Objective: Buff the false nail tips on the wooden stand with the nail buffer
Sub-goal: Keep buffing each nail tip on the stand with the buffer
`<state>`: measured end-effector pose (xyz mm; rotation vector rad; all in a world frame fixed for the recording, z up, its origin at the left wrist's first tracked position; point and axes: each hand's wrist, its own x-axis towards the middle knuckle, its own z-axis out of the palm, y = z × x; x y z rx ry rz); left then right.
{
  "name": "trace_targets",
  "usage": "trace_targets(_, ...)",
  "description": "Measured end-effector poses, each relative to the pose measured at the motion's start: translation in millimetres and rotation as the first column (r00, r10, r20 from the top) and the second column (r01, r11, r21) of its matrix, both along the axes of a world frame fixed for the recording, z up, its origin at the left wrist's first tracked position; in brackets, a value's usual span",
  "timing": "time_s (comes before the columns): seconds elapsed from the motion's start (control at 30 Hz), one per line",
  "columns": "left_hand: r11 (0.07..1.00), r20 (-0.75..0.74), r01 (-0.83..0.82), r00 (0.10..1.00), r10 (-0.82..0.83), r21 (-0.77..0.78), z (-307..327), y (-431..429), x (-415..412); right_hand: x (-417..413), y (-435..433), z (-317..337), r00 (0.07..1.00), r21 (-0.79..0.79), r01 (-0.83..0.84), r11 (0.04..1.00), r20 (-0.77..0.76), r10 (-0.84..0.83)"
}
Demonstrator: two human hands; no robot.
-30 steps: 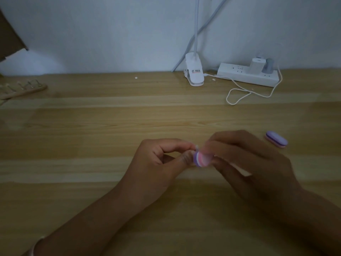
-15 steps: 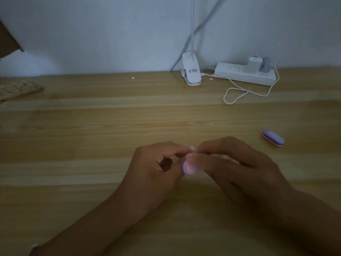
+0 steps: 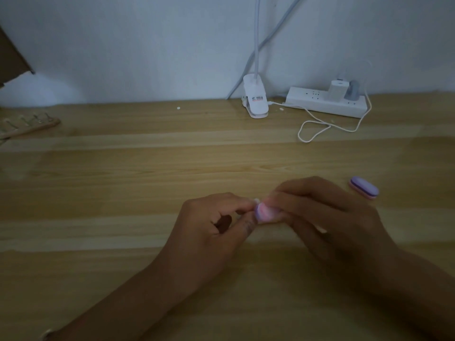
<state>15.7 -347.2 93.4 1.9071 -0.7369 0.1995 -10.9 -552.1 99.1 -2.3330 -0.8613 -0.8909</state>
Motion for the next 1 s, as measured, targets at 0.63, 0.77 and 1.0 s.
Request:
trace_targets(0.63,0.999,-0.121,0.034,0.992,-0.039,-0.04,3.4,-2.2,-2.1,-4.6,4.1,-4.8,0.996,0.037,-0.083,0.996,-0.037,0.084)
trace_targets(0.77,0.999,-0.129,0.021,0.991,-0.027,-0.045,5.3,-2.2,-3.3,6.0,-6.6,3.9,0.996,-0.058,0.07,0.996,0.05,-0.067)
trace_targets(1.0,0.997,-0.117,0.015,0.993,-0.024,-0.081,9.7,-0.6,-2.1,8.9,-8.7,0.7,0.994,0.059,0.106,0.993,-0.022,-0.105)
